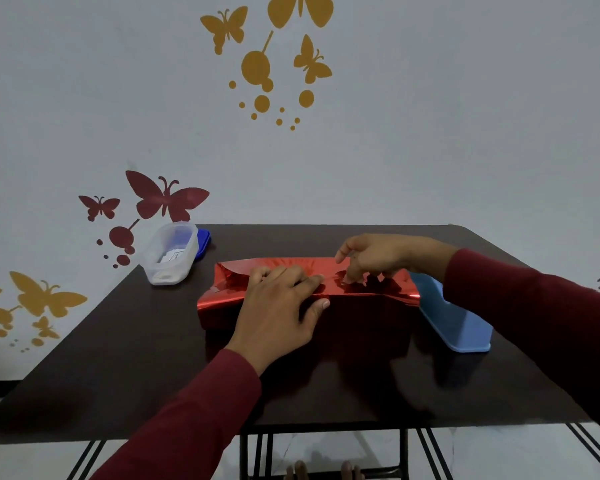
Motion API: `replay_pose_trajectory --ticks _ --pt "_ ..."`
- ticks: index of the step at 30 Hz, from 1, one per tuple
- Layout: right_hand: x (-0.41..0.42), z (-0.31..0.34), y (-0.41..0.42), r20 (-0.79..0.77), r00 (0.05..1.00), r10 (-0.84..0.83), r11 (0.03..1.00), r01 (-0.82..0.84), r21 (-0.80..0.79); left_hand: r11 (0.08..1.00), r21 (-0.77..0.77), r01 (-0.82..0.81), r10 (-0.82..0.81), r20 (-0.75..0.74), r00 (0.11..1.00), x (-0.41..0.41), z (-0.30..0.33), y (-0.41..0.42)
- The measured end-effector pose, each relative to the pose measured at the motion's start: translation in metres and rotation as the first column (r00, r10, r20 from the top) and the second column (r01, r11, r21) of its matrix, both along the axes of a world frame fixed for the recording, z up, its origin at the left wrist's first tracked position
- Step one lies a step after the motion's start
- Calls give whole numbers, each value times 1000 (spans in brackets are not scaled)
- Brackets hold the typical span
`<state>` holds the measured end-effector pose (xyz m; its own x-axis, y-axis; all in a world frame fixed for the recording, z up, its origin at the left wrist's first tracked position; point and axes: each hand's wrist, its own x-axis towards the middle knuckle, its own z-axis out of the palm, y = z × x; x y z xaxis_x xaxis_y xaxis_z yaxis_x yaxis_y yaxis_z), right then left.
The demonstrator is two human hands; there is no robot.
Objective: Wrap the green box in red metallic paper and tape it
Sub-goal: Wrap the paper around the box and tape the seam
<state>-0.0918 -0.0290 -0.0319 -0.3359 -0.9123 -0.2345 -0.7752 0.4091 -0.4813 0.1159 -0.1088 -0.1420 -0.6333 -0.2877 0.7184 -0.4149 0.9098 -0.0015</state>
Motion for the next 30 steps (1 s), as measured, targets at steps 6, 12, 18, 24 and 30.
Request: replay_pose_trajectory --ticks 6,12,18,24,30 --pt "-2 10 2 -85 989 -120 991 125 52 1000 -5 -1 1 1 1000 0 0 0" --pt "-1 19 20 -244 945 -216 969 239 67 1000 1 2 -2 5 1000 1 0 -1" --pt "10 3 18 -160 949 -272 943 230 -239 1000 6 -6 6 12 1000 1 1 0" --pt "-3 -5 28 -336 884 -324 943 276 -184 1000 3 -5 5 13 1000 1 0 0" --pt "25 -14 13 -225 930 -289 926 212 -311 1000 6 -12 12 27 1000 1 2 1"
